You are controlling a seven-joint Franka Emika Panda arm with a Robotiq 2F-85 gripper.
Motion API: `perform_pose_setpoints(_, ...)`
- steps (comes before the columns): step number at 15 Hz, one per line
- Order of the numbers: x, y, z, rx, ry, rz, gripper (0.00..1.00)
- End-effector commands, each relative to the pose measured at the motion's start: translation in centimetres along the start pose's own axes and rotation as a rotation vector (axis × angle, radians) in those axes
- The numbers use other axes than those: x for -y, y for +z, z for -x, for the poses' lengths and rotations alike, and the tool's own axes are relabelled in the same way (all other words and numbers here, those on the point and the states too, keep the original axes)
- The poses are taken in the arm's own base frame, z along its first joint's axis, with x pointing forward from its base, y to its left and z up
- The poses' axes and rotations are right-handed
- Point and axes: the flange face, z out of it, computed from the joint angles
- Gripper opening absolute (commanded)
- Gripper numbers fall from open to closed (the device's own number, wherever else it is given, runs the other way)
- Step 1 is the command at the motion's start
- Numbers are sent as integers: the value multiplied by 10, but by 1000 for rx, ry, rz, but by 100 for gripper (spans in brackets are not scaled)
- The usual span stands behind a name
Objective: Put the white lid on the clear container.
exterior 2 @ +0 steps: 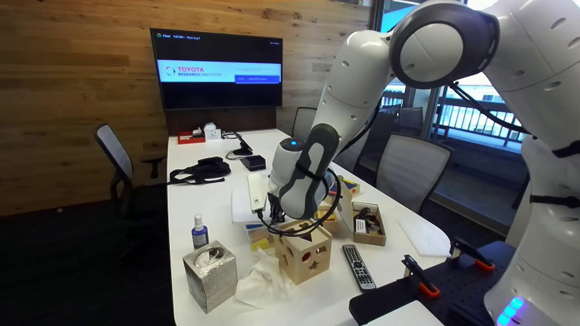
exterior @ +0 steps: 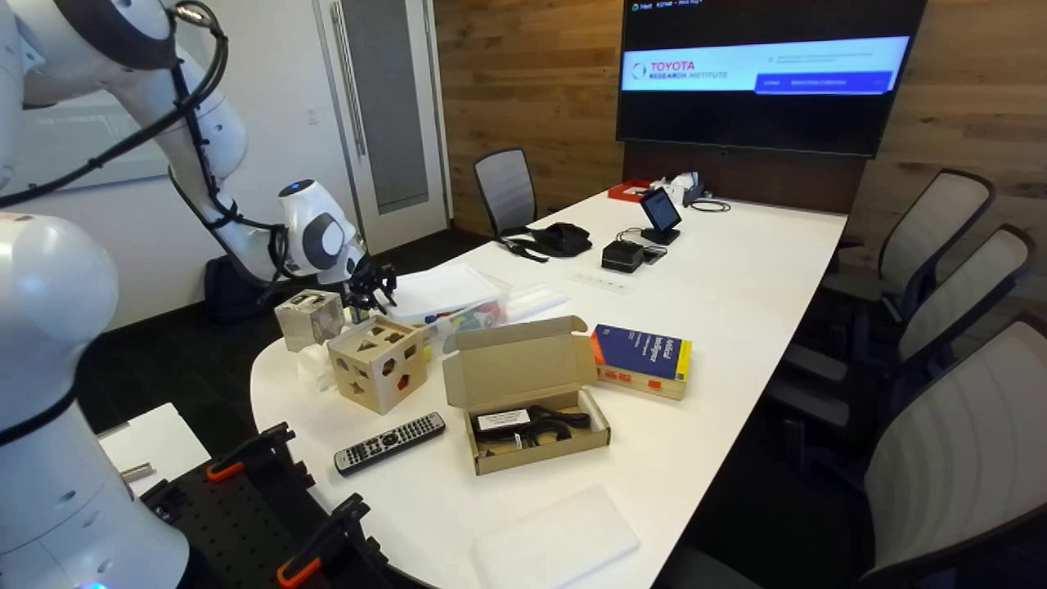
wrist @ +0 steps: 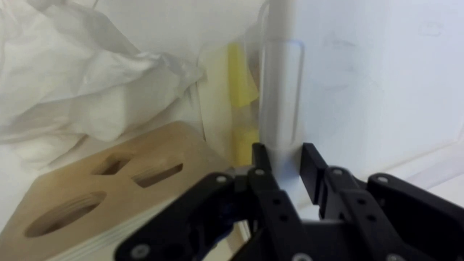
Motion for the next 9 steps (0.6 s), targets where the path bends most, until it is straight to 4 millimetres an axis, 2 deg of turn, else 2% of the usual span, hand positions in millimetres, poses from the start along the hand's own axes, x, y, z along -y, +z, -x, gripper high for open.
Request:
perform_pose_setpoints(1, 3, 7, 1, -15, -11, -65, 7)
perform_pose_setpoints(9, 11, 12, -9, -63, 1, -137, 7)
